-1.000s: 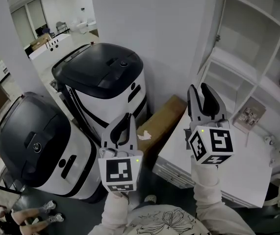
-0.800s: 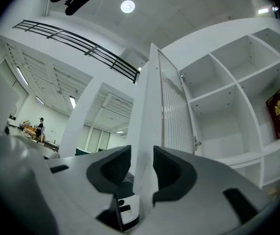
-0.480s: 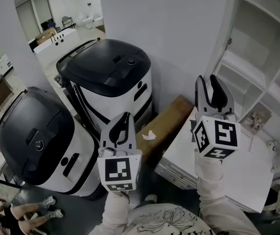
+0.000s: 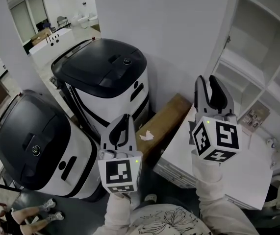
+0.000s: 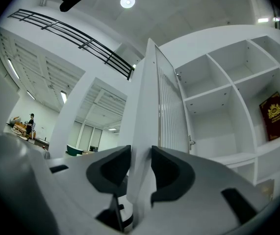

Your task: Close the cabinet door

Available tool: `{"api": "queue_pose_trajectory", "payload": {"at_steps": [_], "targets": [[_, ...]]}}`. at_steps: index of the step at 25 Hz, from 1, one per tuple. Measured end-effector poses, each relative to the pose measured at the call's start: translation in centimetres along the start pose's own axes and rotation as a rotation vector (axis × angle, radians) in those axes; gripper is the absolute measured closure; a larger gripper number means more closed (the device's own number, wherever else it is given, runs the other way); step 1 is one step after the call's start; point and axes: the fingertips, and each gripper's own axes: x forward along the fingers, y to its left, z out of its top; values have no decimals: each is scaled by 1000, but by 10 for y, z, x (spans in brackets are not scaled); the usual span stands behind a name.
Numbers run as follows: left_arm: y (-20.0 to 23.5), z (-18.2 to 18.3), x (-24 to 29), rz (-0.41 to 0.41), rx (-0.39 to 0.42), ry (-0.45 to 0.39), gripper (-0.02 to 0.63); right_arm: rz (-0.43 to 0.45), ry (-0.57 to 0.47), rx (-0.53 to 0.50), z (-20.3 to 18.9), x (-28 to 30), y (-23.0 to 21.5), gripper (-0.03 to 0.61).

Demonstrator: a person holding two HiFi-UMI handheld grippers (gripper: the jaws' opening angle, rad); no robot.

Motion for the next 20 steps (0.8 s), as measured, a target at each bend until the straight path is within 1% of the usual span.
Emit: {"api": "queue_pose_trajectory", "payload": {"at_steps": [10, 20], "targets": [[-28, 2, 9, -76, -18, -7, 602, -13, 17, 14, 1, -12, -9, 462], [-75, 6, 20, -189, -15, -12, 603, -55, 21, 30, 3, -39, -40, 486]]}}
